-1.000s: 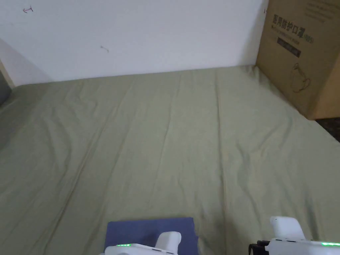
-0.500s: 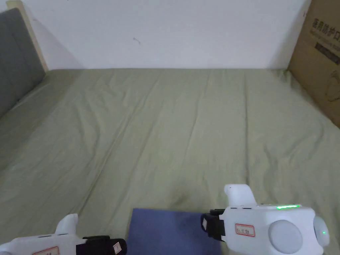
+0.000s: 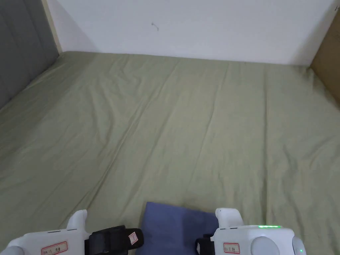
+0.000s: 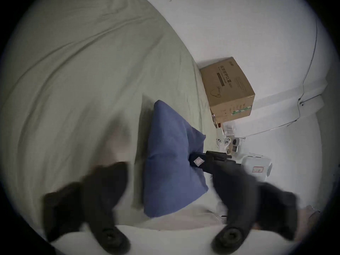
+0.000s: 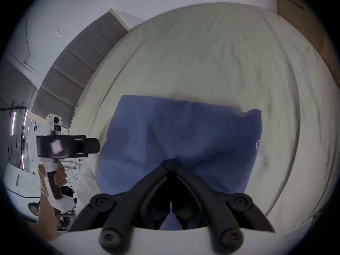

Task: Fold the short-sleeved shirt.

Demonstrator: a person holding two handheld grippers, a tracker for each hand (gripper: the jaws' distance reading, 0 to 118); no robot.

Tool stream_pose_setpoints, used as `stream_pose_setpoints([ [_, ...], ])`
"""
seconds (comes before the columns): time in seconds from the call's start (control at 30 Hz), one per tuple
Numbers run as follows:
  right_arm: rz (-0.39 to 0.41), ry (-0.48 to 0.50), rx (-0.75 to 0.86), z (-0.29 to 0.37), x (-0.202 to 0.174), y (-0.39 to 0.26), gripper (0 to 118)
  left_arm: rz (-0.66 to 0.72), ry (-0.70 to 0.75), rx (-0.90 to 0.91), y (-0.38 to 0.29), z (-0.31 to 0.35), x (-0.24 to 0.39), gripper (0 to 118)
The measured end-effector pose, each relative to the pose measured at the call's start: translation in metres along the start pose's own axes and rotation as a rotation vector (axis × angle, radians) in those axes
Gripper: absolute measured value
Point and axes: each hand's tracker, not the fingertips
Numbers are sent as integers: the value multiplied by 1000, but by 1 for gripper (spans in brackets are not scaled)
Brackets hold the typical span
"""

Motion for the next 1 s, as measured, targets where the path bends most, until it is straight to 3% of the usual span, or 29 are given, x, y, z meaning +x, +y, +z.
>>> stream_pose_setpoints([
  [0.1,-11,3,1,-1,0,-1,0,16,-52,-18,9,-15,-5,118],
  [0.27,-18,9,-2,-1,2,0,0,194,-175,-77,13,-53,-29,118],
  [0.43,-51,27,-4,-2,7,0,0,206,-284,-153,11,-74,-26,118],
  [0.47,-54,28,-4,-2,7,0,0,197,-293,-200,11,-80,-24,114],
  [0.5,-55,28,-3,-1,7,0,0,165,-275,-206,10,-83,-22,98],
  [0.53,-55,26,-2,-1,7,0,0,131,-233,-195,9,-84,-20,66],
  [0.57,-55,22,0,-1,6,0,0,121,-184,-198,10,-84,-19,27],
  [0.63,-51,12,1,1,4,1,0,180,-86,-217,9,-90,-31,26],
  [0.67,-46,13,0,2,3,1,0,207,-125,-227,10,-90,-36,26],
  [0.8,-9,-34,17,11,-7,2,0,102,-147,-208,15,-75,-20,26],
  [0.9,-67,51,55,24,-6,5,0,94,-124,-202,25,-58,-16,26],
  [1.0,-94,46,99,35,-3,8,0,26,-34,-180,42,-27,-18,26],
])
